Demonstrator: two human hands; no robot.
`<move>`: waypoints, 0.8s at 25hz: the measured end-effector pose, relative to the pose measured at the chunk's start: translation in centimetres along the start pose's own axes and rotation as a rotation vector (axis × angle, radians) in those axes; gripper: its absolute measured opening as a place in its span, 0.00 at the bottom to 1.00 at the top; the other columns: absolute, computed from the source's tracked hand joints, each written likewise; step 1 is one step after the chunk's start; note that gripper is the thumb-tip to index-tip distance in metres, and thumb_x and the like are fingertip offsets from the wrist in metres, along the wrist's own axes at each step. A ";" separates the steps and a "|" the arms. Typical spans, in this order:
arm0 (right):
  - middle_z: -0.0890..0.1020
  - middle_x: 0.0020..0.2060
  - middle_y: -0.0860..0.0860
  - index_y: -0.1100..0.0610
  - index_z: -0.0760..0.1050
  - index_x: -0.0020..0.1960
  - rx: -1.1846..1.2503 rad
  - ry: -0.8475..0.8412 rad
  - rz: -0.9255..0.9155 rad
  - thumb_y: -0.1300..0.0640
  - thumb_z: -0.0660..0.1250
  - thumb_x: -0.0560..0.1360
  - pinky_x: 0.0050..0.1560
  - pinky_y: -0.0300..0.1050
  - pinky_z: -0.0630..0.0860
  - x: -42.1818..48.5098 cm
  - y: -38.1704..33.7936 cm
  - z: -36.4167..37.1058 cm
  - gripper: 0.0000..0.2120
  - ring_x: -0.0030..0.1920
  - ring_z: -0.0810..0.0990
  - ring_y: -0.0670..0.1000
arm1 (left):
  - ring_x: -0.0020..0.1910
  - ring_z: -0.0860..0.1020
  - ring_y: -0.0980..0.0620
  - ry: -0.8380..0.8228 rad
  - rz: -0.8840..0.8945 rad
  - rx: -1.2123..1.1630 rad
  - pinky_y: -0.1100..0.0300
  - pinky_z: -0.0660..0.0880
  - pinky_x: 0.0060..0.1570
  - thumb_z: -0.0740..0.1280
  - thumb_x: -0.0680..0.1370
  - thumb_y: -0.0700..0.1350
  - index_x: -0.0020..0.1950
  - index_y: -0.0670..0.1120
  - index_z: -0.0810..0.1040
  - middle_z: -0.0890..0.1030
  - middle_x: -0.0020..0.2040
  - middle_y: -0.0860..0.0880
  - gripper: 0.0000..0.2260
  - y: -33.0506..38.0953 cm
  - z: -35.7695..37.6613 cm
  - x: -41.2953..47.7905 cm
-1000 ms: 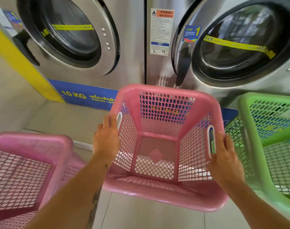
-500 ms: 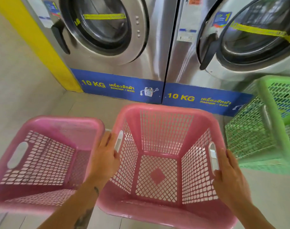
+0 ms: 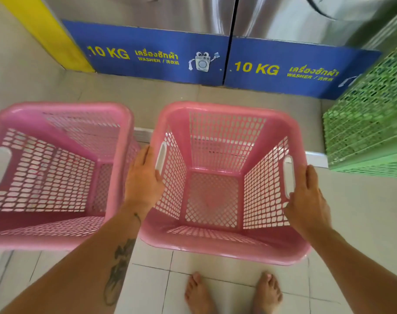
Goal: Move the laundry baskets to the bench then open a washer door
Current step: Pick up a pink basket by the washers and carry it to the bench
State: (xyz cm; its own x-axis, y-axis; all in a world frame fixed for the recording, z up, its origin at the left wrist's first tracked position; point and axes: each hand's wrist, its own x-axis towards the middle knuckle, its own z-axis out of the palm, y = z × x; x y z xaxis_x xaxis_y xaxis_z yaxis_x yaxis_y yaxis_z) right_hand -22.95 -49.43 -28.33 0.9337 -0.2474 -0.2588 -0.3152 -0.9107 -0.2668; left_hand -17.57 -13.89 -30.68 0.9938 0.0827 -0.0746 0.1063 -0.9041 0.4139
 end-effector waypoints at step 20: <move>0.62 0.76 0.50 0.52 0.57 0.77 0.207 -0.196 -0.065 0.50 0.65 0.75 0.69 0.56 0.68 -1.2 0.7 -14.6 0.33 0.71 0.69 0.54 | 0.41 0.83 0.52 -0.236 -0.187 -0.440 0.61 0.80 0.36 0.62 0.77 0.37 0.65 0.50 0.76 0.81 0.56 0.56 0.17 18.5 -11.8 -3.0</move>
State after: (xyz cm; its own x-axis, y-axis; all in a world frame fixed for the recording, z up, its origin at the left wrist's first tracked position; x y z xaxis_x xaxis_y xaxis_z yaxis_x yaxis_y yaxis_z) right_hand -21.81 -54.55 -14.69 0.9088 -0.1039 -0.4042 -0.3027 -0.8308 -0.4671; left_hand -18.20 -25.88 -12.06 0.9276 0.0833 -0.3643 0.3350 -0.6174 0.7118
